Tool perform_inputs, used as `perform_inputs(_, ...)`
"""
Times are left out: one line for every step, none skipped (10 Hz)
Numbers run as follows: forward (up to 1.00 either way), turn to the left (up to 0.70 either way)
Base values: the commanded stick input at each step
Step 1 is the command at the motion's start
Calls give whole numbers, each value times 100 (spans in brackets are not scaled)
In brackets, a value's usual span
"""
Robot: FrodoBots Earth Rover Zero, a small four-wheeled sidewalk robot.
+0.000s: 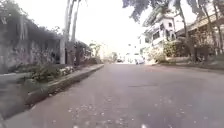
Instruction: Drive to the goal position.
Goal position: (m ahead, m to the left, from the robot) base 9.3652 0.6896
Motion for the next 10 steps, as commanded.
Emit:
perform_inputs(100,0)
perform_inputs(100,0)
perform_inputs(100,0)
perform_inputs(100,0)
perform_inputs(100,0)
perform_inputs(100,0)
perform_inputs(100,0)
perform_inputs(100,0)
perform_inputs(100,0)
perform_inputs(100,0)
